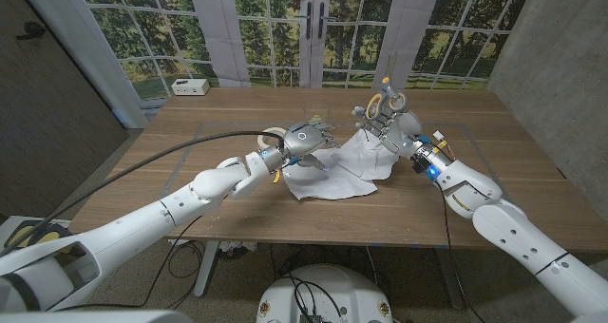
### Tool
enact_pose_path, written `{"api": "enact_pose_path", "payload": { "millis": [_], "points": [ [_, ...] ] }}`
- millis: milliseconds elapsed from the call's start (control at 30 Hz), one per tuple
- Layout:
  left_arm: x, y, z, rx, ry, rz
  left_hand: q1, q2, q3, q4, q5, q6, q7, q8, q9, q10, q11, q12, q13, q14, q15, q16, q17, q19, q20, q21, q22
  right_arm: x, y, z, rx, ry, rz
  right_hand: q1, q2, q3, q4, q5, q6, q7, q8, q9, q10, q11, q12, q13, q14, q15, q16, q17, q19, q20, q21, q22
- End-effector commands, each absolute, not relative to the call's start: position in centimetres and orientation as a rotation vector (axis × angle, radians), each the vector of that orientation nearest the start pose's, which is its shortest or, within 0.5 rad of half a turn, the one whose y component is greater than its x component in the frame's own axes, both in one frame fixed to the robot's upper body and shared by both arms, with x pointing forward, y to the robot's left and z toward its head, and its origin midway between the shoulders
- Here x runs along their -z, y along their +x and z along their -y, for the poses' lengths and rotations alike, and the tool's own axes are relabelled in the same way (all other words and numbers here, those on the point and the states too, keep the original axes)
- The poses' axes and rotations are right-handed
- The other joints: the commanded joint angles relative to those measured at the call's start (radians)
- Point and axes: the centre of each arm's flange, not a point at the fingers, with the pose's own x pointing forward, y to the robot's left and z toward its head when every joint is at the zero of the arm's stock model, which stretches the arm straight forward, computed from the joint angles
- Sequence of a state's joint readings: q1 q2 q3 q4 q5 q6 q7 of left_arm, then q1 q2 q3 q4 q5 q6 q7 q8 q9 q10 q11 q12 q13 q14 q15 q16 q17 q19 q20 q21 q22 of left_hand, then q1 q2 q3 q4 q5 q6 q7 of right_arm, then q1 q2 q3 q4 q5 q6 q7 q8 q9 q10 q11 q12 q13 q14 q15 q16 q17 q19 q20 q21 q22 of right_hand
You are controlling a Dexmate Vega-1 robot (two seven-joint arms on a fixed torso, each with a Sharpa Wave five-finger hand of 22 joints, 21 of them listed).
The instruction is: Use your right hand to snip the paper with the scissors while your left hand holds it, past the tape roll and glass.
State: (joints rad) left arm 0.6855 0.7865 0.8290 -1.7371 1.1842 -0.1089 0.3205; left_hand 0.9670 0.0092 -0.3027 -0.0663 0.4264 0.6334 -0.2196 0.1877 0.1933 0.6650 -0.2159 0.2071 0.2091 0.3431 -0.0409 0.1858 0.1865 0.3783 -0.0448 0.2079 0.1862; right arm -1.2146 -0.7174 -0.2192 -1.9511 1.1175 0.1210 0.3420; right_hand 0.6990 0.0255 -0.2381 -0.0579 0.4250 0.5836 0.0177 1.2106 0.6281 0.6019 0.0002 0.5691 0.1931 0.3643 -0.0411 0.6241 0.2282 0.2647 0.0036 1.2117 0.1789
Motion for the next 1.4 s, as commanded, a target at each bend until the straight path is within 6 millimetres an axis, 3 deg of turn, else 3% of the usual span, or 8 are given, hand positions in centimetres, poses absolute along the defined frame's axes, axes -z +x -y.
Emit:
{"api": "enact_pose_path", "payload": {
  "millis": [33,300,600,633,1400],
  "points": [
    [2.6,56.6,-10.8,0.035,1.961,1.297,0.01,0.008,0.004,0.002,0.01,0.001,-0.002,0.003,0.003,-0.005,-0.001,-0.001,0.002,0.006,-0.174,0.009,0.002,0.014,-0.021,0.006,0.003,1.7,49.4,22.6,-0.808,0.292,0.585,0.0,0.005,-0.002,-0.002,0.0,0.001,-0.002,0.009,0.002,0.004,0.001,-0.002,0.003,0.009,-0.045,-0.007,0.002,0.01,0.001,-0.001,0.004],
    [2.0,57.4,-10.2,0.026,2.004,1.338,0.021,0.019,0.01,-0.001,0.013,0.01,-0.002,0.01,0.005,-0.007,-0.001,-0.001,0.002,0.009,-0.175,0.009,0.001,0.019,-0.026,0.008,0.003,1.8,49.6,22.4,-0.808,0.296,0.579,-0.003,0.006,-0.002,-0.001,-0.001,0.001,-0.001,0.013,0.002,0.007,0.007,-0.006,0.004,0.013,-0.046,-0.009,0.003,0.012,0.0,-0.004,0.004],
    [2.8,58.1,-9.7,0.019,2.025,1.32,0.032,0.025,0.015,-0.005,0.015,0.018,-0.002,0.015,0.005,-0.006,-0.001,-0.001,0.002,0.01,-0.175,0.009,0.001,0.024,-0.033,0.01,0.002,2.1,49.6,22.6,-0.796,0.304,0.579,-0.001,0.007,-0.001,-0.003,-0.001,0.002,0.0,0.015,-0.001,0.009,0.005,-0.008,0.004,0.016,-0.05,-0.01,0.003,0.015,-0.002,-0.006,0.004],
    [2.8,58.1,-9.7,0.025,2.018,1.329,0.062,0.043,0.028,-0.016,0.018,0.038,-0.005,0.026,0.007,-0.005,-0.001,-0.001,0.002,0.01,-0.169,0.007,0.0,0.026,-0.033,0.009,0.002,2.0,49.6,22.6,-0.797,0.303,0.58,-0.001,0.007,-0.001,-0.003,-0.002,0.001,0.0,0.015,-0.001,0.01,0.005,-0.009,0.004,0.017,-0.05,-0.01,0.003,0.015,-0.002,-0.006,0.004],
    [3.8,58.5,-9.0,0.029,2.065,1.38,0.086,0.058,0.039,-0.025,0.018,0.059,-0.002,0.034,0.008,-0.005,-0.001,-0.001,0.001,0.008,-0.175,0.005,0.0,0.028,-0.04,0.008,0.002,2.0,49.2,22.4,-0.801,0.293,0.584,-0.002,0.009,0.0,-0.004,-0.003,-0.001,0.0,0.02,-0.006,0.016,0.007,-0.016,0.005,0.018,-0.048,-0.017,0.004,0.02,-0.004,-0.012,0.004]
  ]
}}
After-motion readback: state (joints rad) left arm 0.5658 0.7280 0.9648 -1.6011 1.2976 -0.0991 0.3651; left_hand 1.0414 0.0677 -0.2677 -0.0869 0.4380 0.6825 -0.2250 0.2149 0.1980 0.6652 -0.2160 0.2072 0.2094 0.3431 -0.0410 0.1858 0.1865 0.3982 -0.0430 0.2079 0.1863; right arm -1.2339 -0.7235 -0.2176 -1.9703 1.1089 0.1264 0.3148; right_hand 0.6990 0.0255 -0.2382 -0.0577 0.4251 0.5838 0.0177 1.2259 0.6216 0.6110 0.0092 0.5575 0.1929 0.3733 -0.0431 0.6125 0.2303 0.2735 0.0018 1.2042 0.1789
